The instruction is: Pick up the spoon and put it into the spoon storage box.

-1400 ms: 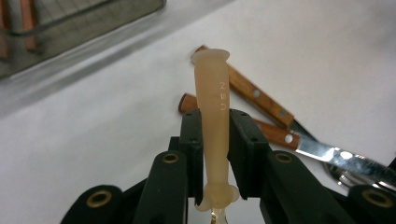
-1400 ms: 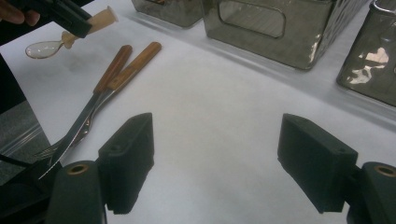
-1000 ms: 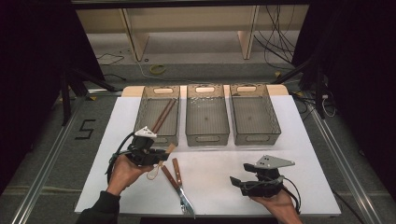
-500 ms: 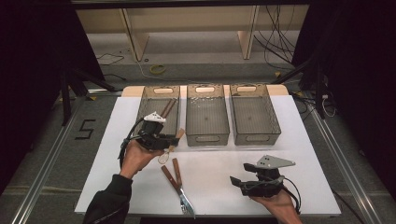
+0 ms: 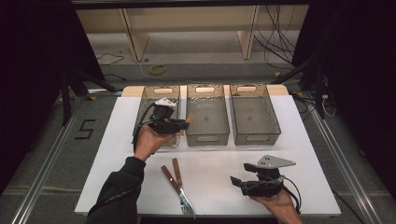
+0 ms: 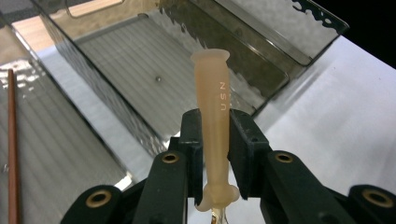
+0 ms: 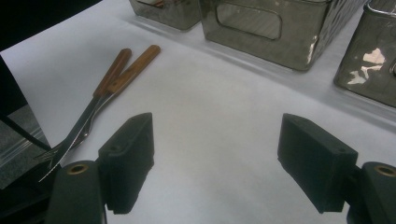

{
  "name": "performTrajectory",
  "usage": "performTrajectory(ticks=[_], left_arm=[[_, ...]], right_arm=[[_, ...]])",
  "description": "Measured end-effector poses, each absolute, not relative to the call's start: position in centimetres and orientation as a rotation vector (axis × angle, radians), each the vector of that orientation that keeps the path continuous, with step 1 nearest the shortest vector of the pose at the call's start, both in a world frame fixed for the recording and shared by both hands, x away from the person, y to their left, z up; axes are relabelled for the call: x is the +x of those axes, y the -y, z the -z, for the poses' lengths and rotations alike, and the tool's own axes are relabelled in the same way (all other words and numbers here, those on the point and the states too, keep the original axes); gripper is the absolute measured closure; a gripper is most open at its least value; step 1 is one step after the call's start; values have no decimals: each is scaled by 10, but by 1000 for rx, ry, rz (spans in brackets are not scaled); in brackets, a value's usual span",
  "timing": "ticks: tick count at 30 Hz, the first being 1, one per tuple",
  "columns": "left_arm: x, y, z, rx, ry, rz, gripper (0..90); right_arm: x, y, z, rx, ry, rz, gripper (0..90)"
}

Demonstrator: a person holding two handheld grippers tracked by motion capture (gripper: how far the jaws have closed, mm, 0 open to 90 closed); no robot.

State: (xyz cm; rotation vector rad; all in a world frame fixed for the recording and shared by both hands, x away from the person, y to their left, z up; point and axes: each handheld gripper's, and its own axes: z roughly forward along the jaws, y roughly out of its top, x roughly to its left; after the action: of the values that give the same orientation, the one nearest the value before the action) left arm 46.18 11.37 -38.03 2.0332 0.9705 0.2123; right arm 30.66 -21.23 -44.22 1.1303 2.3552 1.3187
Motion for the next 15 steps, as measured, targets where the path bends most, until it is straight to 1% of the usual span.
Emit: performTrajectory(ticks=[15], left_arm=[[503,-90,380,1998,-985,-249,754]], right_arm=[[306,213,442,1130,-2355,-1329,279]])
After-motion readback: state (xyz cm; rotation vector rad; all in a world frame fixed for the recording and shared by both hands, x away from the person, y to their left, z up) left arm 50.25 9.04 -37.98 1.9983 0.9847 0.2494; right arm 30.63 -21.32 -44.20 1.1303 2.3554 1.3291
